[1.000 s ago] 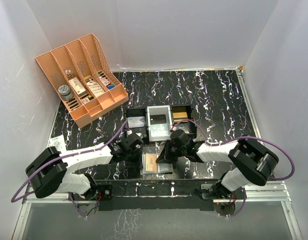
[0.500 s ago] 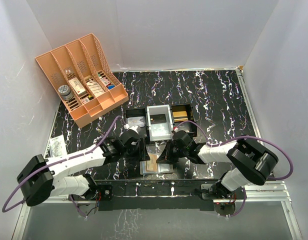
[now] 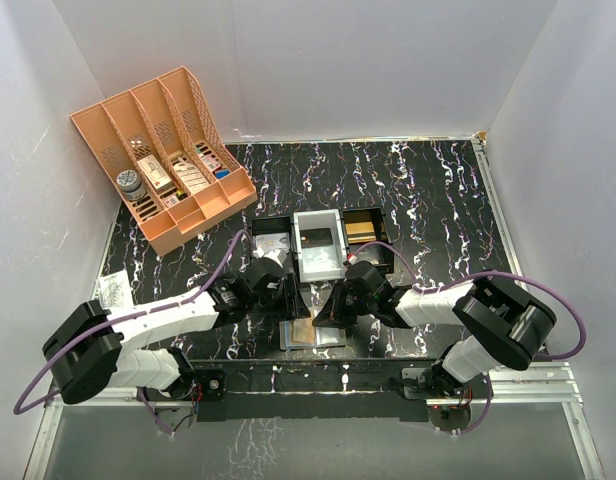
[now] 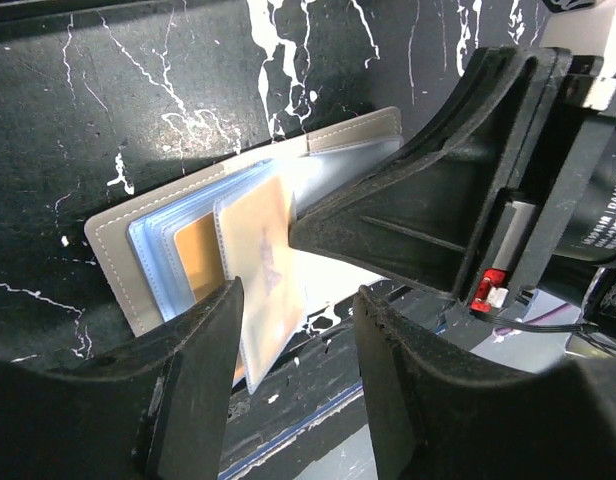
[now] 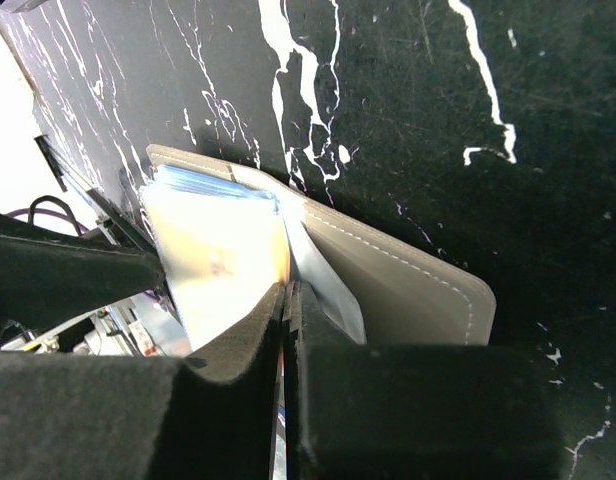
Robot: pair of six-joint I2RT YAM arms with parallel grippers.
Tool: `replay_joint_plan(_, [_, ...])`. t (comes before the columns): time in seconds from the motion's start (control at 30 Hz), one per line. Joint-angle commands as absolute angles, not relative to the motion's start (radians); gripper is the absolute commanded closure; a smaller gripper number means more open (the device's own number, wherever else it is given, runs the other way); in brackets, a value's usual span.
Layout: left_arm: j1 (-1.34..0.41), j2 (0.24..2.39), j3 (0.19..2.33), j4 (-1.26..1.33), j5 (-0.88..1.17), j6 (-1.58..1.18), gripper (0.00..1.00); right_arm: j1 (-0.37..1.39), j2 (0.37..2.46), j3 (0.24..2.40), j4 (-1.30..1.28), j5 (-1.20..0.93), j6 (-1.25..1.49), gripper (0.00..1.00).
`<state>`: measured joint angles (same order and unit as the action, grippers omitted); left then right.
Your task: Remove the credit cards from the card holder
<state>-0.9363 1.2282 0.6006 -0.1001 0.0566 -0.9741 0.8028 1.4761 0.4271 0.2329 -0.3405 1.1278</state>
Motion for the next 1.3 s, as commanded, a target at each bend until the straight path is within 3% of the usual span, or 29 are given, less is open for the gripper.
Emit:
replay_joint_plan(0.0, [-0.939, 1.252, 0.573, -0.073, 0.076, -1.008, 0.53, 0.798, 1.499, 0.407, 0.228, -0.322, 1.121, 1.0])
replay_joint_plan(0.57, [-0.939, 1.173, 0.572, -0.131, 0.008, -1.011, 0.47, 0.798, 1.516, 0.403, 0.235, -0.328, 1.125, 1.0])
replay_joint_plan(1.17, [-0.939, 1.308, 0.577, 0.07, 0.204, -0.97, 0.57, 0.798, 1.501, 0.415, 0.252, -0.361, 1.117, 1.0])
replay_joint_plan(1.27, [-0.94, 1.326, 0.602, 0.073, 0.228, -0.951, 0.58, 0.798, 1.461, 0.427, 0.258, -0.382, 1.107, 0.89])
